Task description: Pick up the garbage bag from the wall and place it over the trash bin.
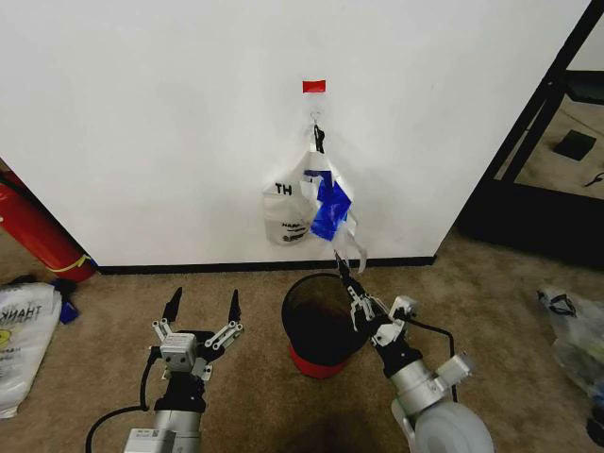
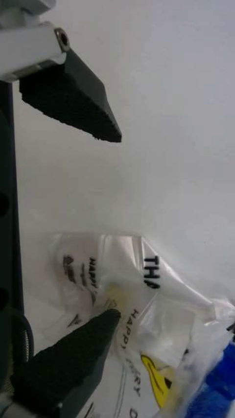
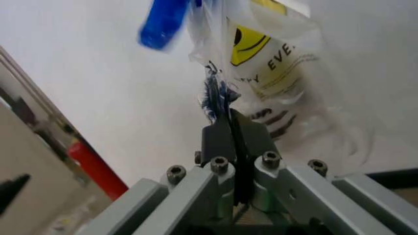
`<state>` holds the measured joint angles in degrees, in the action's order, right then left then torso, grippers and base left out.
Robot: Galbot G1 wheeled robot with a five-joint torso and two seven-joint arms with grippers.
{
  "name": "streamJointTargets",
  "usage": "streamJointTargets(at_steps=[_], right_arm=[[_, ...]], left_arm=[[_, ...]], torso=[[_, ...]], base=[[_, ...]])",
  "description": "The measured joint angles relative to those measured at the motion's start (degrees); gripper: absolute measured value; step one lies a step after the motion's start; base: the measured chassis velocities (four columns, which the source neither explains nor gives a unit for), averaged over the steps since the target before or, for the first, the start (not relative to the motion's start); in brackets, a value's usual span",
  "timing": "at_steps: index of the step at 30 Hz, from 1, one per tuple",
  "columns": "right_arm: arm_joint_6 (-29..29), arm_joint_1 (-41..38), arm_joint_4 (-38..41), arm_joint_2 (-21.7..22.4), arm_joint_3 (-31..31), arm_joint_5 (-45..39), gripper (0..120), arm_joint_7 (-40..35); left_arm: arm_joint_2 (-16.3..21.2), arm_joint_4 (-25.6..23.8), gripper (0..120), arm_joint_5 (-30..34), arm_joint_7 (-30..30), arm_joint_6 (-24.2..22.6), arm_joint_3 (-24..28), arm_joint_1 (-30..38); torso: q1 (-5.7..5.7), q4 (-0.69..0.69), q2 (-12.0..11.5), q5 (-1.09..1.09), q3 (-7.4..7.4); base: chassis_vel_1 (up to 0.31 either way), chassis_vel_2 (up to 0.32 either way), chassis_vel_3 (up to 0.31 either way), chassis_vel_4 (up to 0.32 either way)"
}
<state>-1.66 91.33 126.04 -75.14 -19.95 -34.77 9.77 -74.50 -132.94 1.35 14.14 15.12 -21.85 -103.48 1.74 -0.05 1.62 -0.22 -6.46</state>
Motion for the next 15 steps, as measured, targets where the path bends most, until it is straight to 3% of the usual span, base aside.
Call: streamJointTargets(at_steps=[6,15], right_arm=[[-6.05,3.32,0.25,2.71,-2.04,10.11,0,3.27],[-11.11,6.13,-0.09,5.74,-3.71,17.37,0,8.67]], left_arm=[[0.52,0.20,100,0.84,-0.02,0.06,-0.08,0.36],[0.56,0.46,100,1.30,-0.07,0.12,-0.05,0.70]], torso=[[0.00,0.00,0.00,0.00,0.00],[0.00,0.00,0.00,0.00,0.00]], base=[[0.000,0.000,0.000,0.000],[0.000,0.000,0.000,0.000]])
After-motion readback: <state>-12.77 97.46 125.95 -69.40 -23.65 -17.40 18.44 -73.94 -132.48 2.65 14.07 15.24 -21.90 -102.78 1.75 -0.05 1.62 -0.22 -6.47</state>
